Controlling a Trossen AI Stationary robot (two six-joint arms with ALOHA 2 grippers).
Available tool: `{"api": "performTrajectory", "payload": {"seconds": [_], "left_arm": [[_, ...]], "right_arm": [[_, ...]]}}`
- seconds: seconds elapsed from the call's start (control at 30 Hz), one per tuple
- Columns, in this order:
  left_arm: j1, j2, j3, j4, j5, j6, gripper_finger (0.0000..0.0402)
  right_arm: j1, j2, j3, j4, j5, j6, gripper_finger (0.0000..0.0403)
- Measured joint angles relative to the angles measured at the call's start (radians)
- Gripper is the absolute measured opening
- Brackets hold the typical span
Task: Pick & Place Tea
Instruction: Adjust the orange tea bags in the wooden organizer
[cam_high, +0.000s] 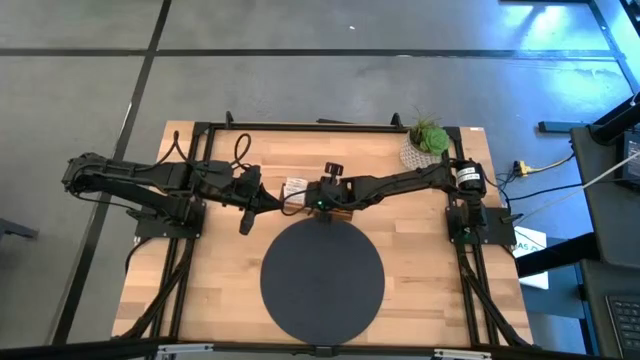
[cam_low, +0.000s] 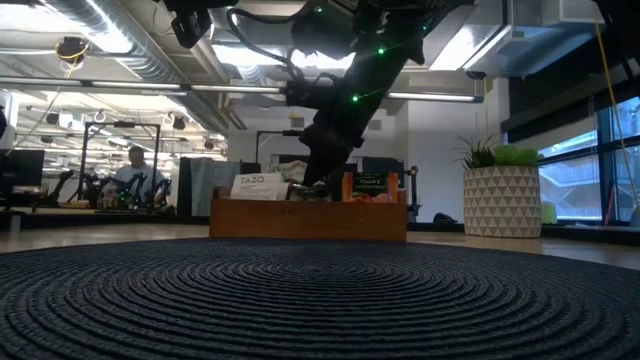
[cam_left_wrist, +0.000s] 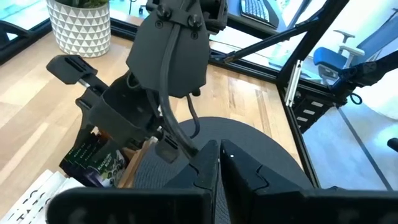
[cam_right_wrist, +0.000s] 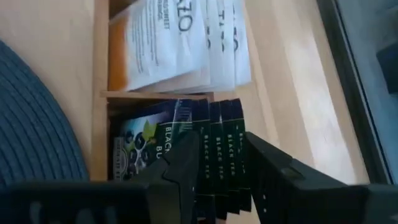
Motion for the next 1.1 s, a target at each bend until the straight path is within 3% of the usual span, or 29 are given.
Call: {"api": "performTrajectory", "payload": {"seconds": [0.3,0.43,0.63,0.8,1.1], "left_arm": [[-0.001,0.0,0.0,0.003,0.001,0.0,0.0011],[-0.001,0.0,0.001,-0.023,0.001,0.0,0.0015],[-0.03,0.001,0.001,-0.058,-0.001,0.0,0.0012],[-0.048,0.001,0.001,-0.051,-0.024,0.014,0.0012],[-0.051,0.001,0.0,-0.048,-0.056,0.017,0.0012]], "right_arm": [[0.002,0.0,0.092,-0.084,0.005,0.019,0.0126],[0.006,-0.006,0.108,-0.212,0.082,0.086,0.0126],[0.041,-0.122,0.039,-0.306,0.11,0.218,0.0126],[0.114,-0.211,-0.034,-0.307,0.106,0.23,0.0126],[0.18,-0.213,-0.192,-0.257,0.097,0.403,0.0127]]}}
